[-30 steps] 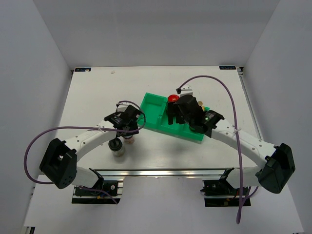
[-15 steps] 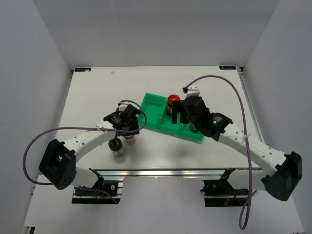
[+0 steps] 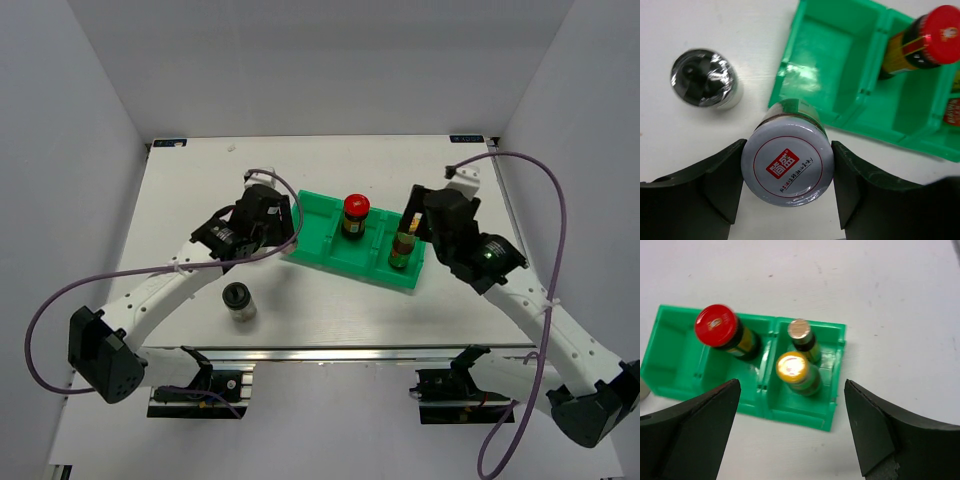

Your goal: Organize the condiment bottles

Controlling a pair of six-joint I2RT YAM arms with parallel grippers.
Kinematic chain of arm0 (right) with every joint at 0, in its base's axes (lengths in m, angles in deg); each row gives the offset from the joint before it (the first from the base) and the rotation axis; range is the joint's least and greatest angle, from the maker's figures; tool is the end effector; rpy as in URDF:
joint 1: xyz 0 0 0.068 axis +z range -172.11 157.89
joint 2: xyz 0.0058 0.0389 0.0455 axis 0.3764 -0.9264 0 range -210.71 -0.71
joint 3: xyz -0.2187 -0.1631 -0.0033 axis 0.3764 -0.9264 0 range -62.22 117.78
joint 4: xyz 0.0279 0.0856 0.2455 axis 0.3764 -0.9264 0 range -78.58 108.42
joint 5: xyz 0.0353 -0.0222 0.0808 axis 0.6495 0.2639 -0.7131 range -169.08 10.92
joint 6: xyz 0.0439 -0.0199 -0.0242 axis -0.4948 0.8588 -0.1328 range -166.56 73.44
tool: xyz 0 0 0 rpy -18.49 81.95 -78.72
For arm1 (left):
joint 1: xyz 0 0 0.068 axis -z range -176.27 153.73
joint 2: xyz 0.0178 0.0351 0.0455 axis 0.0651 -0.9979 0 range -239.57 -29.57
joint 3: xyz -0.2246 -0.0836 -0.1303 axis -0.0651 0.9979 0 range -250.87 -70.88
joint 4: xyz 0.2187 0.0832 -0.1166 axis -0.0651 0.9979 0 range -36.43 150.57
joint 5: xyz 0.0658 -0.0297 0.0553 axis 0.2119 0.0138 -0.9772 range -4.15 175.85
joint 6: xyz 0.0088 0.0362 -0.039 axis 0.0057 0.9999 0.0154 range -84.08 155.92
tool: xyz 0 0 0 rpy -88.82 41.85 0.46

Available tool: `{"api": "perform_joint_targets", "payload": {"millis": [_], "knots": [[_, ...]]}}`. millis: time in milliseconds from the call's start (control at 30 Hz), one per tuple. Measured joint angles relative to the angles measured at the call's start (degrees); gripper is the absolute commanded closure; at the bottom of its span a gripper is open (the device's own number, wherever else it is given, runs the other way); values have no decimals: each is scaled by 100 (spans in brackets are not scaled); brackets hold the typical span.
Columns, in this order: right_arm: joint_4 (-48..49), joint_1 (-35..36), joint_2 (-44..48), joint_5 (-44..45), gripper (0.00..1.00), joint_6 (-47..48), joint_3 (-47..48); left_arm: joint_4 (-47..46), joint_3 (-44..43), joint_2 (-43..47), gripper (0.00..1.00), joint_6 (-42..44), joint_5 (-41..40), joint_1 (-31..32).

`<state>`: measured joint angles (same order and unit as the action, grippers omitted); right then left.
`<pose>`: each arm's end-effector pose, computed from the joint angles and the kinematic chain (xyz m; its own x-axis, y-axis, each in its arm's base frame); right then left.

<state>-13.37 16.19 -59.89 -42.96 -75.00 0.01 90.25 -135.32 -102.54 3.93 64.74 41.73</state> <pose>0.1828 0.1176 0.3638 -0.3771 0.1925 -0.9060 0.0962 0.9810 0.1684 0.2202 -0.1558 0.3128 -0.6727 -0.1016 -0.7329 0.0213 0.9875 -0.1564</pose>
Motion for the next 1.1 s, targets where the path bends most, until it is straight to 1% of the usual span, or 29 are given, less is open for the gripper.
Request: {"api": "perform_joint_targets", "payload": {"millis": [133, 267, 333, 467, 700, 967, 1100], "knots": [[-286, -671, 291, 22, 11, -162, -28, -208, -330, -284, 82, 280, 313, 122], [-393, -1255, 678, 46, 11, -251, -199, -330, -885, -870, 82, 540, 317, 595], [-479, -1414, 841, 79, 11, -275, -299, -439, -1158, -1202, 82, 645, 378, 796], [-603, -1532, 979, 118, 11, -295, -433, -573, -1755, -1947, 83, 807, 577, 1019], [-717, -1580, 1045, 166, 11, -308, -496, -627, -2406, -2955, 84, 960, 693, 1049], [-717, -1585, 1038, 168, 11, -306, -503, -654, -2496, -3307, 84, 999, 647, 1069], [-715, -1598, 1038, 168, 11, -306, -505, -848, -2496, -3440, 84, 1012, 525, 1178]]}}
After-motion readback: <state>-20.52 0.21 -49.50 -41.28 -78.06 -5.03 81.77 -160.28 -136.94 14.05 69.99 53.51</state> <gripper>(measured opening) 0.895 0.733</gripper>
